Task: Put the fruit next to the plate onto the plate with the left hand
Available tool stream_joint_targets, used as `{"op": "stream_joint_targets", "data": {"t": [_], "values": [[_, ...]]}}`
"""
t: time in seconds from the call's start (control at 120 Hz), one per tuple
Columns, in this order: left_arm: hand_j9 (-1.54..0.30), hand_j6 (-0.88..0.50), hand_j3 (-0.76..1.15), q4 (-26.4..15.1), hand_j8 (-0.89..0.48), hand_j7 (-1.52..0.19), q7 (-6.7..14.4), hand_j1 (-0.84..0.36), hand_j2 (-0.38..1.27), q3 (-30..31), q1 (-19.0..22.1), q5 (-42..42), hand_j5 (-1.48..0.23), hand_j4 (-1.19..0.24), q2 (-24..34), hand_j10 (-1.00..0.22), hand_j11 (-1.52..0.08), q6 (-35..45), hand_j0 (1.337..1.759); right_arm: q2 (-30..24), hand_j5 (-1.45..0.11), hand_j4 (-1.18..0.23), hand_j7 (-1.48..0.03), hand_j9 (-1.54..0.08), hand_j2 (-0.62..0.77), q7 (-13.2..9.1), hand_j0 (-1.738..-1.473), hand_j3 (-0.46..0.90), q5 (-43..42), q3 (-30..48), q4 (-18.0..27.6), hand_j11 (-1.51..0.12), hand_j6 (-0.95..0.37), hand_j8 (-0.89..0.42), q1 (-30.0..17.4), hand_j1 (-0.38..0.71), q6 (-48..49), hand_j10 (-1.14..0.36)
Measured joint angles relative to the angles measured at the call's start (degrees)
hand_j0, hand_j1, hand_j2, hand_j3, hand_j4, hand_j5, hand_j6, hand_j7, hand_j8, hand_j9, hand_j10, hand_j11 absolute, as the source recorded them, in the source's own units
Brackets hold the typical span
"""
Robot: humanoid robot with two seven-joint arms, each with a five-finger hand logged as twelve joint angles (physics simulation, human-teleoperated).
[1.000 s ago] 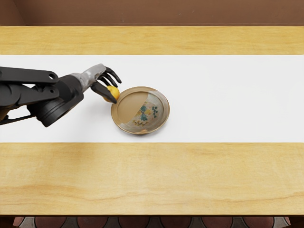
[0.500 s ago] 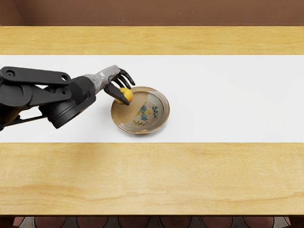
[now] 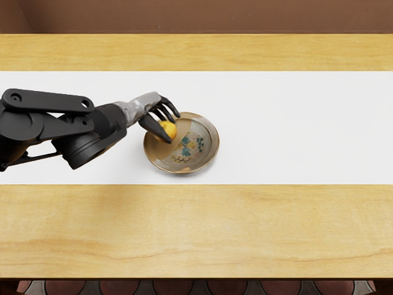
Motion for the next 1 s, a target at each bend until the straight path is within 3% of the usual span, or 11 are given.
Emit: {"op": "stream_joint_targets", "data": {"t": [0.075, 0.342, 0.483, 0.567, 0.667, 0.767, 0.867, 1.0], "values": [[-0.68, -0.53, 0.00, 0.00, -0.43, -0.69, -0.06, -0.25, 0.22, -0.01, 0.13, 0.04, -0.69, -0.52, 0.06, -0.52, -0.68, -0.27, 1.658, 0.00, -0.02, -0.02, -0.02, -0.02, 0.00, 0.00, -1.658, 0.00, 0.00, 0.00, 0.02, -0.02, -0.02, -0.02, 0.00, -0.33, 0.00, -0.02], [-0.27, -0.21, 0.00, 0.00, -0.18, -0.27, -0.26, 0.11, 0.07, -0.76, 0.41, 0.25, -0.27, -0.20, 0.48, -0.20, -0.27, -0.34, 1.658, 0.00, -0.02, -0.02, -0.02, -0.02, 0.00, 0.00, -1.658, 0.00, 0.00, 0.00, 0.01, -0.02, -0.02, -0.02, 0.00, -0.33, 0.00, -0.02], [-0.14, -0.11, 0.00, 0.04, -0.09, -0.14, -0.23, 0.23, 0.04, -4.18, 0.56, 0.09, -0.14, -0.11, 4.52, -0.11, -0.14, -2.05, 1.658, 0.00, -0.02, -0.02, -0.02, -0.02, 0.00, 0.00, -1.658, 0.00, 0.00, 0.00, 0.02, -0.02, -0.02, -0.02, 0.00, -0.33, 0.01, -0.02], [-0.10, -0.07, 0.00, 0.15, -0.07, -0.10, 0.01, 0.26, 0.03, -8.72, 1.45, -0.48, -0.10, -0.07, 10.53, -0.07, -0.10, -9.36, 1.658, 0.00, -0.02, -0.02, -0.02, -0.02, 0.00, 0.00, -1.658, 0.00, 0.00, -0.01, 0.02, -0.02, -0.02, -0.02, 0.01, -0.33, -0.01, -0.02], [-0.06, -0.05, 0.00, 0.40, -0.04, -0.06, 0.21, 0.29, 0.02, -15.60, 6.89, -3.90, -0.06, -0.05, 17.68, -0.05, -0.06, -21.05, 1.658, 0.00, -0.02, -0.02, -0.02, -0.02, 0.00, 0.00, -1.658, 0.00, 0.00, 0.00, 0.01, -0.02, -0.02, -0.02, 0.00, -0.33, -0.01, -0.02], [-0.04, -0.03, 0.00, 0.72, -0.03, -0.04, 0.26, 0.31, 0.01, -20.75, 8.70, -7.31, -0.04, -0.03, 24.48, -0.03, -0.04, -32.76, 1.658, 0.00, -0.02, -0.02, -0.02, -0.02, 0.00, 0.00, -1.658, 0.00, 0.00, 0.00, 0.02, -0.02, -0.02, -0.02, 0.00, -0.33, -0.01, -0.02], [-0.03, -0.02, 0.00, 1.00, -0.02, -0.03, 0.25, 0.33, 0.01, -25.48, 12.07, -8.59, -0.03, -0.02, 27.63, -0.02, -0.03, -40.82, 1.658, 0.00, -0.02, -0.02, -0.02, -0.02, 0.00, 0.00, -1.658, 0.00, 0.00, 0.00, 0.04, -0.02, -0.02, -0.02, 0.00, -0.33, -0.01, -0.02], [-0.01, -0.01, 0.00, 1.17, -0.01, -0.02, 0.25, 0.34, 0.00, -28.51, 13.89, -9.14, -0.02, -0.01, 29.77, -0.01, -0.01, -45.17, 1.658, 0.00, -0.02, -0.02, -0.02, -0.02, 0.00, 0.00, -1.658, 0.00, 0.00, 0.00, 0.03, -0.02, -0.02, -0.02, 0.00, -0.33, 0.02, -0.02]]}}
